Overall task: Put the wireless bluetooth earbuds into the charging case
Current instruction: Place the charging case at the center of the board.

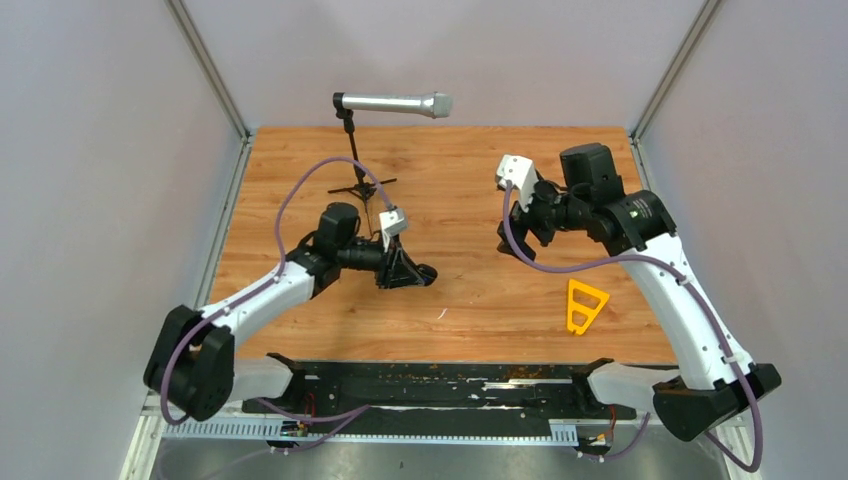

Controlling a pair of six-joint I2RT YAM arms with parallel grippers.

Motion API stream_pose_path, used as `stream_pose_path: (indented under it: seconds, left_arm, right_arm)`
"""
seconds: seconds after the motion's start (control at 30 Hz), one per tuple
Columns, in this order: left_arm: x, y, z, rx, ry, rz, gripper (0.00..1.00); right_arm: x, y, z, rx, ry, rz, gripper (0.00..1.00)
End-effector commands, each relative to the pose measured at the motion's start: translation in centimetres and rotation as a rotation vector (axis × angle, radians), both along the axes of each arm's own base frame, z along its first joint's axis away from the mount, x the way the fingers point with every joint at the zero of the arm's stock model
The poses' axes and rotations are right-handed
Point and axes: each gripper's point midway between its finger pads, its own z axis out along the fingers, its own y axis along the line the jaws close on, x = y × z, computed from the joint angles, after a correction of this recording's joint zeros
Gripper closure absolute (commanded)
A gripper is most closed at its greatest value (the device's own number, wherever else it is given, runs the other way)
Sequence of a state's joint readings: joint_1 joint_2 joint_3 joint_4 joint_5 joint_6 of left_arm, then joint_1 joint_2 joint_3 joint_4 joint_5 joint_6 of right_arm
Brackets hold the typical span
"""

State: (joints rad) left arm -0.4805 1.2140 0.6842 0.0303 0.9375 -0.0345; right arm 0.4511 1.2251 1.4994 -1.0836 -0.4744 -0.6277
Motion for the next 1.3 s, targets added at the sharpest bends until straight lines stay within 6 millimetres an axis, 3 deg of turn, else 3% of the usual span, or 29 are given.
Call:
stream_pose_path:
  seconds: [0.0,0.13,0.3,0.53,0.77,1.03,1.27]
  left_arm:
    - [1.0,-2.6,0.0,0.025,-0.007,-0.049,1.0]
    - [3.7,-5.1,-0.5,-0.025,0.159,0.069,1.0]
    - [7.2,-6.8,-1.7,-0.048,0.25,0.23,1.0]
    - [8.3,-8.9,-5.9,0.024,0.414,0.266,1.0]
    - [9.2,-8.4,-11.1,0.141,0.557,0.405,0.89]
    - [9.4,-7.8,-11.9,0.187,0.555,0.45,0.82]
    - [9.8,-6.2,-12.3,0.265,0.509,0.508,0.58]
  right_arm:
    - [1.4,-1.6,0.2,0.023,-0.027,-0.097,0.08]
    - [1.8,-2.8,0.3,0.031,-0.04,-0.15,0.08]
    - [2.3,-3.8,0.4,0.013,-0.061,-0.202,0.06]
    - [3.8,-4.9,-0.1,-0.028,-0.093,-0.267,0.05]
    - [4.0,-5.6,-0.4,-0.052,-0.096,-0.299,0.05]
    - [3.6,-5.5,-1.0,-0.036,-0.071,-0.305,0.05]
    - [4.0,-5.4,-1.0,-0.032,-0.064,-0.316,0.06]
